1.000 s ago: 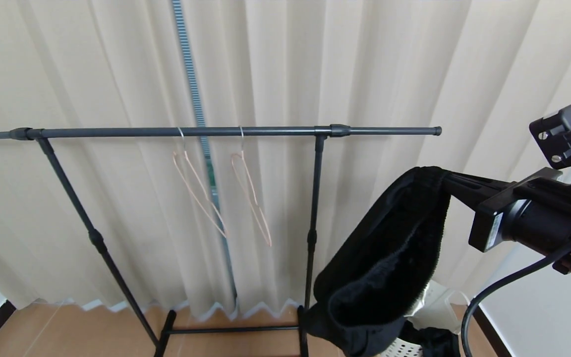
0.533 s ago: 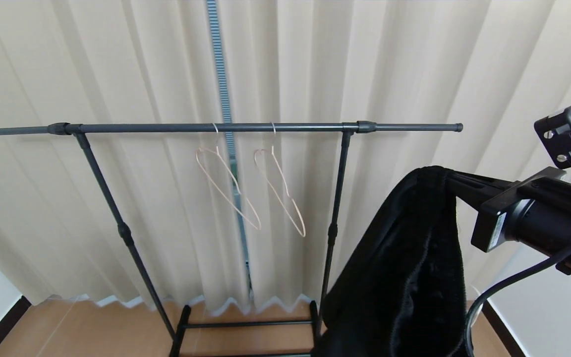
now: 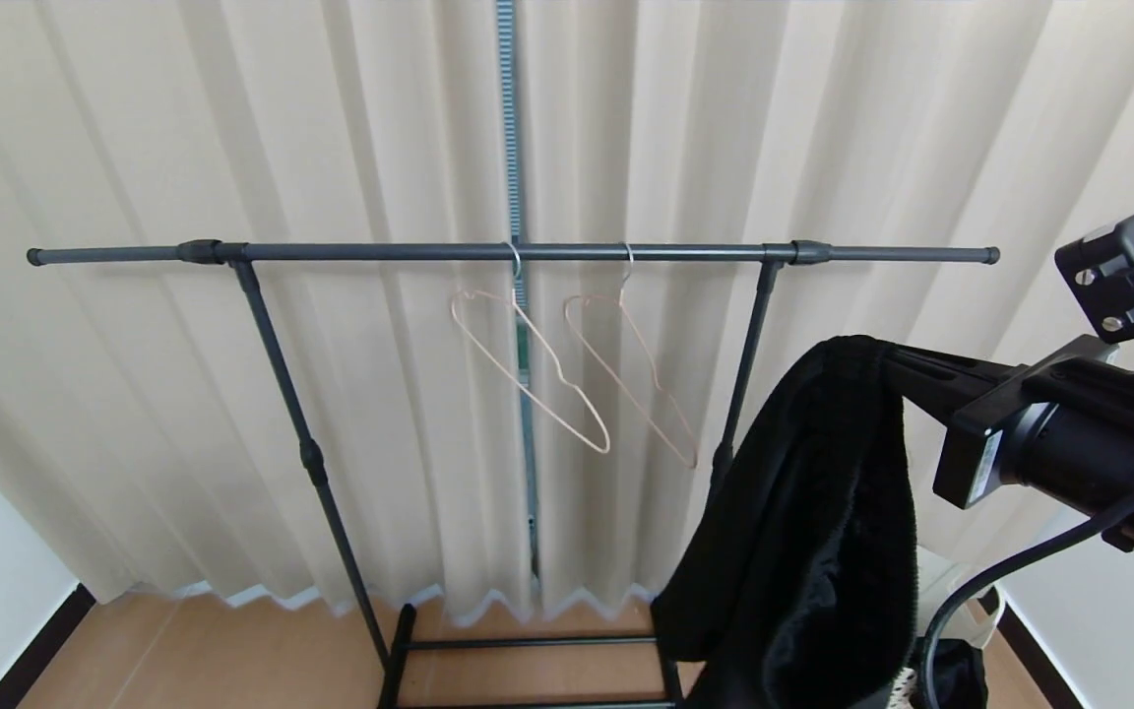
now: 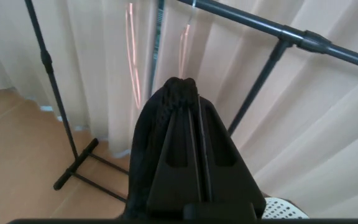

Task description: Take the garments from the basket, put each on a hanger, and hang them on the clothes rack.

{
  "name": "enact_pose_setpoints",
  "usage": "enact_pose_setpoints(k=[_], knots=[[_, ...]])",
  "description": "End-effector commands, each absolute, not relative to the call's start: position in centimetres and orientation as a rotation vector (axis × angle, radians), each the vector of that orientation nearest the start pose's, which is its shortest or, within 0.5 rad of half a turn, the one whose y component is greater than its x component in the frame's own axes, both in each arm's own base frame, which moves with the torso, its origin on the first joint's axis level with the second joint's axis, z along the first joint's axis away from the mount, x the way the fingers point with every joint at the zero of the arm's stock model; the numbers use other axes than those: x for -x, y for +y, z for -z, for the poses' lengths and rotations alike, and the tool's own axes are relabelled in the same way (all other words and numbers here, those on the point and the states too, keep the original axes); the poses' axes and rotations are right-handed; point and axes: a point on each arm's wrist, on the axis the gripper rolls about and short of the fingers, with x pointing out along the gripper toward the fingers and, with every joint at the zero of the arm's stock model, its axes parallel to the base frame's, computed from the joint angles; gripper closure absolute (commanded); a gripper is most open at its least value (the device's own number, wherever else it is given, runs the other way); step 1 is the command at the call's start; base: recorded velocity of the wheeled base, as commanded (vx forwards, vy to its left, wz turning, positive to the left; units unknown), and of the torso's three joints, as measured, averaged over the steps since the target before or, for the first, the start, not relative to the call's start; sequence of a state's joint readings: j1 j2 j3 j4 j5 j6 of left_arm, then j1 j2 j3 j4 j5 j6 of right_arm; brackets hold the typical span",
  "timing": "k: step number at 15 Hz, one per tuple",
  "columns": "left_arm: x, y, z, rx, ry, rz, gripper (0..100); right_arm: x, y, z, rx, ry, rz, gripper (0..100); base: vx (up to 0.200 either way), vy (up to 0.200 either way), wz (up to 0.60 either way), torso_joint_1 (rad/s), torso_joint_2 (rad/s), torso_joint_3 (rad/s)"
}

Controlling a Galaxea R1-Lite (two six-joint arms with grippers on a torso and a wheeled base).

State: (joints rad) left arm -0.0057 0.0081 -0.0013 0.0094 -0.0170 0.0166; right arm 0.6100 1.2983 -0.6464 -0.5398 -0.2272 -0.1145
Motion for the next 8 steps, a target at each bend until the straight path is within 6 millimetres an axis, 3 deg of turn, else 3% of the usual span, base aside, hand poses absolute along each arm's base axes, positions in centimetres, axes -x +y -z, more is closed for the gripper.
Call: enact_pose_setpoints(k=[1, 2, 8], knots=[[2.22, -0.02, -7.52, -0.017, 0.017, 0.023, 0, -17.12, 11.36, -23.12, 0.161, 0.082, -0.389, 100, -0.200, 0.000, 0.00, 0.007, 0.00, -0.002], [2.22, -0.02, -7.52, -0.017, 0.017, 0.023, 0, -17.12, 11.36, -23.12, 0.161, 0.082, -0.389, 100, -0.200, 0.000, 0.00, 0.002, 0.00, 0.002], [2.21, -0.02, -7.47, -0.021, 0.018, 0.023, 0, -17.12, 11.35, -23.09, 0.180, 0.078, -0.388, 100, 0.000, 0.000, 0.00, 0.000, 0.00, 0.000]])
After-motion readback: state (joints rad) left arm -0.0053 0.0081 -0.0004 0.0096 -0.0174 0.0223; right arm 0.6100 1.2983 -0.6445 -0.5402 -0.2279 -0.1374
